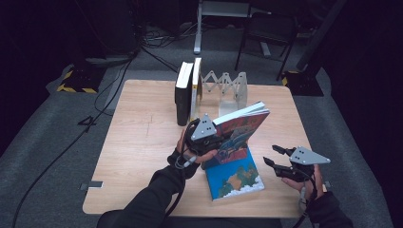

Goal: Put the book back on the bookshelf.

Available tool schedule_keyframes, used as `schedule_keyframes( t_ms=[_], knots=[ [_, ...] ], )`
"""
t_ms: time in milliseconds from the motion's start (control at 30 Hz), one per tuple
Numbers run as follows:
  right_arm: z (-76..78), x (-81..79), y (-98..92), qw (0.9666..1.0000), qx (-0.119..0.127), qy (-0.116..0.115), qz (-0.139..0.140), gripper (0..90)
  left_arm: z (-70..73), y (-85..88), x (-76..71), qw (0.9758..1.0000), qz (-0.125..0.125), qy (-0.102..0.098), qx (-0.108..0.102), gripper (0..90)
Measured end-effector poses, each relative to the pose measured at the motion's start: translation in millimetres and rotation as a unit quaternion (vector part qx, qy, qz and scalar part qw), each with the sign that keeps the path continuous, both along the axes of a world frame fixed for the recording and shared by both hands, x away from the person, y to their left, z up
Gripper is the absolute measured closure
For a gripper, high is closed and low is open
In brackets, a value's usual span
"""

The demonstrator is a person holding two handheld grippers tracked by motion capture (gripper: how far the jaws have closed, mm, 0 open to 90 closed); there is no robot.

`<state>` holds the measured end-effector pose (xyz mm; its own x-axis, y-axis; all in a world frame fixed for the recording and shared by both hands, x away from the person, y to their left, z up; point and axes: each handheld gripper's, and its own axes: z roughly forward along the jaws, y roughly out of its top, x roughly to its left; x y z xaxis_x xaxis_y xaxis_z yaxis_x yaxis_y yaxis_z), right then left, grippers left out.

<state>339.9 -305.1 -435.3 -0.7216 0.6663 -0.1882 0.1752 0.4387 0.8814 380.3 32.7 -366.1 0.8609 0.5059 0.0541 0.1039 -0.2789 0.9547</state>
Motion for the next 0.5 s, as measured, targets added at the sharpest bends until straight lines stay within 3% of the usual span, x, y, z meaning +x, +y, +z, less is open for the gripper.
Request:
schedule_keyframes(
  t_ms=[133, 167, 300, 500],
  knots=[
    [-8.9, -1.0, -14.3, 0.9997, -0.007, 0.019, -0.016, 41.5, 10.8, -7.2, 14.3, 0.9995, 0.026, -0.018, 0.001, 74.0],
    [-10.1, -0.8, -16.2, 0.9996, -0.007, 0.022, -0.019, 41.5, 14.7, -9.8, 21.8, 0.9986, 0.041, -0.031, 0.007, 74.0],
    [-14.9, 0.7, -22.8, 0.9990, -0.011, 0.032, -0.030, 41.3, 20.2, -10.6, 37.7, 0.9971, 0.068, -0.034, 0.009, 74.0],
    [-19.2, 4.3, -27.7, 0.9983, -0.012, 0.041, -0.039, 41.1, 25.1, 3.0, 56.9, 0.9917, 0.121, -0.043, 0.001, 74.0]
  ],
)
